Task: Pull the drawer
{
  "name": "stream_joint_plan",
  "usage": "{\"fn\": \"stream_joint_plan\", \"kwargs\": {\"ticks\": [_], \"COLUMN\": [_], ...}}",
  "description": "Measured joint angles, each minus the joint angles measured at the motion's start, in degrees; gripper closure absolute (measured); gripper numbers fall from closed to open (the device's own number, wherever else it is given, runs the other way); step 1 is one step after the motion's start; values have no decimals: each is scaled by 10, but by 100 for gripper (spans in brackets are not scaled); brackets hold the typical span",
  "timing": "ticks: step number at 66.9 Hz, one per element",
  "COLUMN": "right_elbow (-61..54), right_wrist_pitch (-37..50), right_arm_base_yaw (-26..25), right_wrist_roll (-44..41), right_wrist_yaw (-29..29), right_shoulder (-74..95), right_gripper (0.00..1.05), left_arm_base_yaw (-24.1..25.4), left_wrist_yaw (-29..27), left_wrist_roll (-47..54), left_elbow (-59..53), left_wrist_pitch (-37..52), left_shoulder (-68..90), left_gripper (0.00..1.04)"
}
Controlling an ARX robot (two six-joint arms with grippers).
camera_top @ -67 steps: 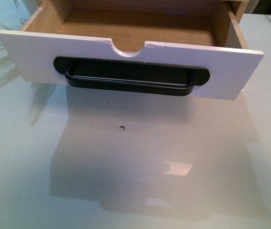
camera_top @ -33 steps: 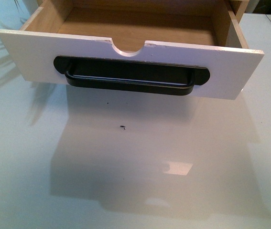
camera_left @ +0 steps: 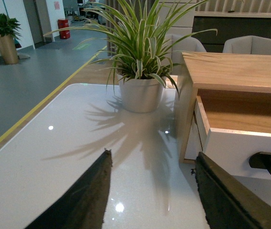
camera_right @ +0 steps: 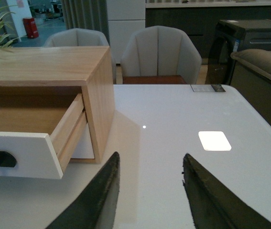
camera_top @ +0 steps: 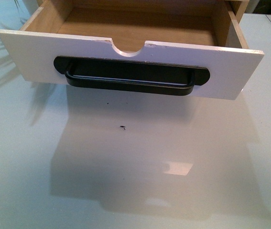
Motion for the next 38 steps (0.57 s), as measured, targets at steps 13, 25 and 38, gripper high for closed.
{"fn": "stream_joint_plan", "kwargs": {"ticks": [13, 25, 38], "right_elbow": [0, 0, 0], "right_wrist_pitch": [0, 0, 0], "right_arm_base_yaw": [0, 0, 0], "right_wrist_roll": [0, 1, 1], "right_wrist_yaw": [0, 0, 0], "right_shoulder": [0, 0, 0], "right_gripper": [13, 9, 9], "left_arm_base_yaw": [0, 0, 0], "left_wrist_yaw": [0, 0, 0], "left_wrist_roll": [1, 0, 0], "left_elbow": [0, 0, 0], "left_wrist_pitch": [0, 0, 0], "left_shoulder": [0, 0, 0], "left_gripper": [6, 7, 7]}}
